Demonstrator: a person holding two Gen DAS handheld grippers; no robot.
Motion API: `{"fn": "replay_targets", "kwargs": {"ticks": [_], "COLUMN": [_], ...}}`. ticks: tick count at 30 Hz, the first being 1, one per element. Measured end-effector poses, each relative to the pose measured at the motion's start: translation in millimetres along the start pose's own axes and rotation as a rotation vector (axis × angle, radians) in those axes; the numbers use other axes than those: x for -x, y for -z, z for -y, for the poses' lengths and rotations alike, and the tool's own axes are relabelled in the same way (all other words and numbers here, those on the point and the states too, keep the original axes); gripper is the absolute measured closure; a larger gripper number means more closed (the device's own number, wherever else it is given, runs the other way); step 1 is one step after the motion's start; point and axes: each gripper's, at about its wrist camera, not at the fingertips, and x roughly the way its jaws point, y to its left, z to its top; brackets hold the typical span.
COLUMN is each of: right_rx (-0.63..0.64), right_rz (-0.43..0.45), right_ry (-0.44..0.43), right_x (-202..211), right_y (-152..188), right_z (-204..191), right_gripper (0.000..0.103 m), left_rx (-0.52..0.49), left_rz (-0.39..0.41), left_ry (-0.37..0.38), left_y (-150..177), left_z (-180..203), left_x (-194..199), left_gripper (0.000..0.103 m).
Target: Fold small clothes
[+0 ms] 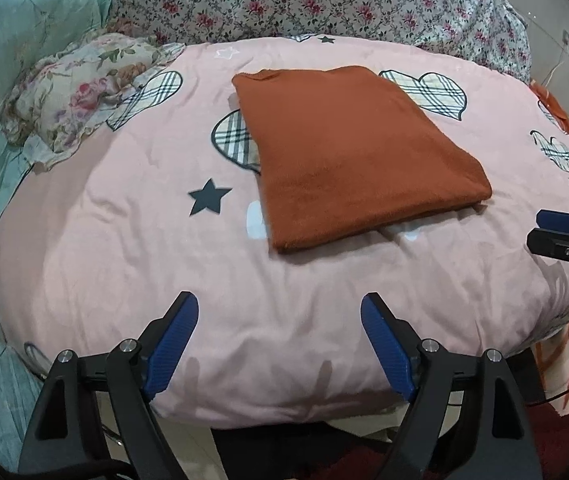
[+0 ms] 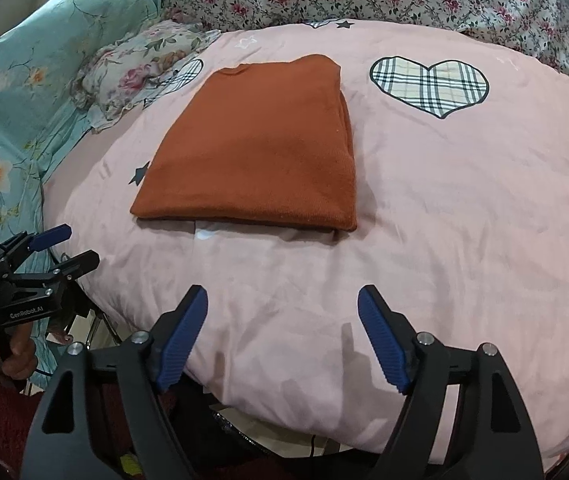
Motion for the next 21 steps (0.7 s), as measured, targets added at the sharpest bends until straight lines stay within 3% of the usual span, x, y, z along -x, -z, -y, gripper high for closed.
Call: {"fn": "replay_targets", "kwargs": {"ticks": [13, 21], "right_rx": [0.005, 0.048], "right_rz": [-0.001, 0.007], "right_ry": [0.004, 0.004], "right_x": [-27, -37], "right_y": [-36, -63], "right_z": [3, -2], "right_gripper": [0.024, 0.018], "left_rx": [0.017, 0.001], "left_rz": [-0.029, -0.044], "left_ry": [-0.046, -0.090], "left_y": [-42, -62], "left_z": [-2, 1], "left_x": [-37, -51], "left_gripper": [0.019, 0.018]}}
